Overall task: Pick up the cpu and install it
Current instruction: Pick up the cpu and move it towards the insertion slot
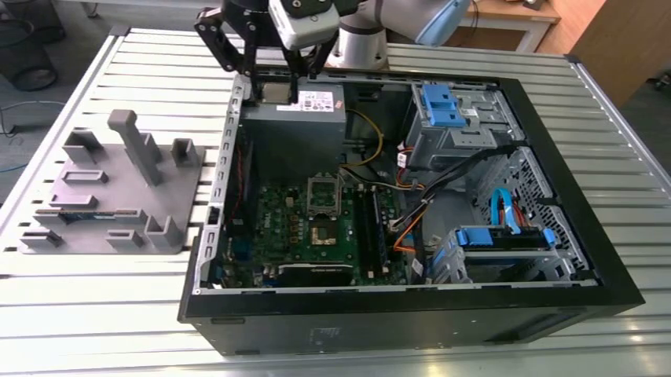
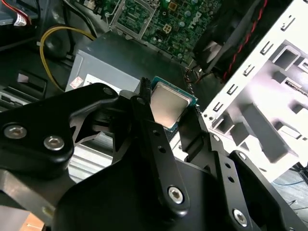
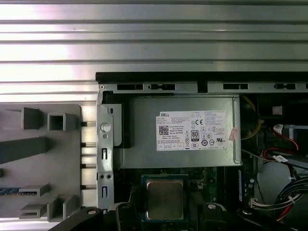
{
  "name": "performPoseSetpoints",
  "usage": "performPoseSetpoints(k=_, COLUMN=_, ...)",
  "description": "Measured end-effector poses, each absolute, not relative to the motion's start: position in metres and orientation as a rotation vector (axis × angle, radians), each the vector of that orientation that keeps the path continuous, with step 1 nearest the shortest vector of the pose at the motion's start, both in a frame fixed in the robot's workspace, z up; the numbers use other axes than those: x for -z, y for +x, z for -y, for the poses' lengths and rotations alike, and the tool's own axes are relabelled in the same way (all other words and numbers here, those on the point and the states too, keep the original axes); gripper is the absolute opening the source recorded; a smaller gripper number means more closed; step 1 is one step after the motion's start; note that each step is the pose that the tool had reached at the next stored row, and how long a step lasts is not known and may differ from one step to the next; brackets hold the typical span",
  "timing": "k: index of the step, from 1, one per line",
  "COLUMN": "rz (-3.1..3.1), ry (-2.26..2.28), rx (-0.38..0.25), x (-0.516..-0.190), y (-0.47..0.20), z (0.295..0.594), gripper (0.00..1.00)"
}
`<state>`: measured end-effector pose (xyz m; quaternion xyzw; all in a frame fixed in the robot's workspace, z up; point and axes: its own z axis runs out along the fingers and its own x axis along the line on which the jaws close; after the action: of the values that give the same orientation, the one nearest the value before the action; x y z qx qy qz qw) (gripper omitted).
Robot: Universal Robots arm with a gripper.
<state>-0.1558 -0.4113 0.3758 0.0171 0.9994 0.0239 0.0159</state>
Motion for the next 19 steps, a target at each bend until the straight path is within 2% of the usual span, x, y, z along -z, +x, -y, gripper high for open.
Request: performPoseSetpoints(k=19, rz=-3.108, ry=0.053, rx=-0.074, x=-0.375, y=-0.115, z=0.411, gripper=0.47)
